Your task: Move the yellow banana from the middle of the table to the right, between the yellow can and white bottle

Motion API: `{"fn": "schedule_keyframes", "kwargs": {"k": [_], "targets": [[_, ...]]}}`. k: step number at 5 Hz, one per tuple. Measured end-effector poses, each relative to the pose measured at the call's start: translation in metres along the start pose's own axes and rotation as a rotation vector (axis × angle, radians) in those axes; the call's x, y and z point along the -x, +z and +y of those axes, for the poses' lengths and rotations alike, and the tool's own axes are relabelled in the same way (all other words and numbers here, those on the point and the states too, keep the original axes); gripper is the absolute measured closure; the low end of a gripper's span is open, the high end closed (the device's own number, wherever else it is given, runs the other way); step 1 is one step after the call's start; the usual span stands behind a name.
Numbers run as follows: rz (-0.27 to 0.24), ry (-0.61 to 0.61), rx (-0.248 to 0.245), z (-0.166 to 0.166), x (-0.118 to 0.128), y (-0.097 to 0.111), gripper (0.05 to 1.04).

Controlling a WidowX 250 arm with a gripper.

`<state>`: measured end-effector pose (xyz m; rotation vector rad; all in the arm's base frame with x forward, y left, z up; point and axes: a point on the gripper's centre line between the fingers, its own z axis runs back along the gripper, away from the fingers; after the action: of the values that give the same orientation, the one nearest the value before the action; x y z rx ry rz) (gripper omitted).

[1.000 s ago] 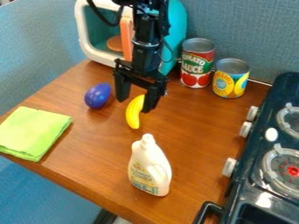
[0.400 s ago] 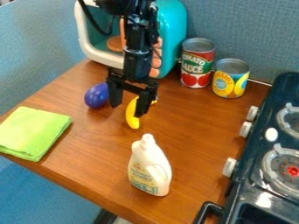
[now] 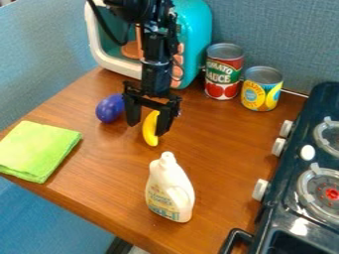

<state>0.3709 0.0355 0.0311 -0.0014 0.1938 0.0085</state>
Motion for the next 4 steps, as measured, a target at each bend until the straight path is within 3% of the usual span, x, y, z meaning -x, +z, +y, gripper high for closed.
{"fn": "schedule_keyframes", "kwargs": {"k": [1, 2, 3, 4], "targets": [[0.001, 0.048, 0.028, 0.0099, -0.0014, -0.0082, 0.121], [-0.003, 0.066, 0.048, 0.0090, -0.0009, -0.0118, 0.248], [0.015, 0.077, 0.066, 0.0072, 0.0020, -0.0117, 0.536], [0.018, 0.076, 0.068, 0.0068, 0.0034, -0.0123, 0.584]]}}
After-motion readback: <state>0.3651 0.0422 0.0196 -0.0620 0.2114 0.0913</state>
